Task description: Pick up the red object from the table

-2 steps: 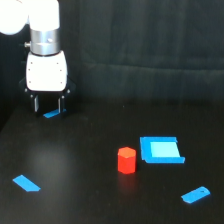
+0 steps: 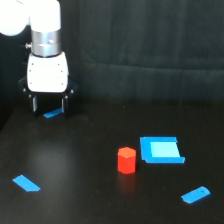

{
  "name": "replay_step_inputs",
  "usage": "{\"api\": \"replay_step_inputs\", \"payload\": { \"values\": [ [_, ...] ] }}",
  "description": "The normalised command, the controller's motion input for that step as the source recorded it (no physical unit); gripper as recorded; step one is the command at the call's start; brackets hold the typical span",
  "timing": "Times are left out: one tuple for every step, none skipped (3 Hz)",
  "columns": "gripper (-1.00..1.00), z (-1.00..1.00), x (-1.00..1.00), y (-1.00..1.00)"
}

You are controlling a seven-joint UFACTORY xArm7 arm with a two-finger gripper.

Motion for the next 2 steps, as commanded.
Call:
{"api": "replay_step_inputs", "payload": {
  "values": [
    [1.0,0.26,0.7,-0.37],
    [1.0,0.1,0.85,-0.66]
  ]
}}
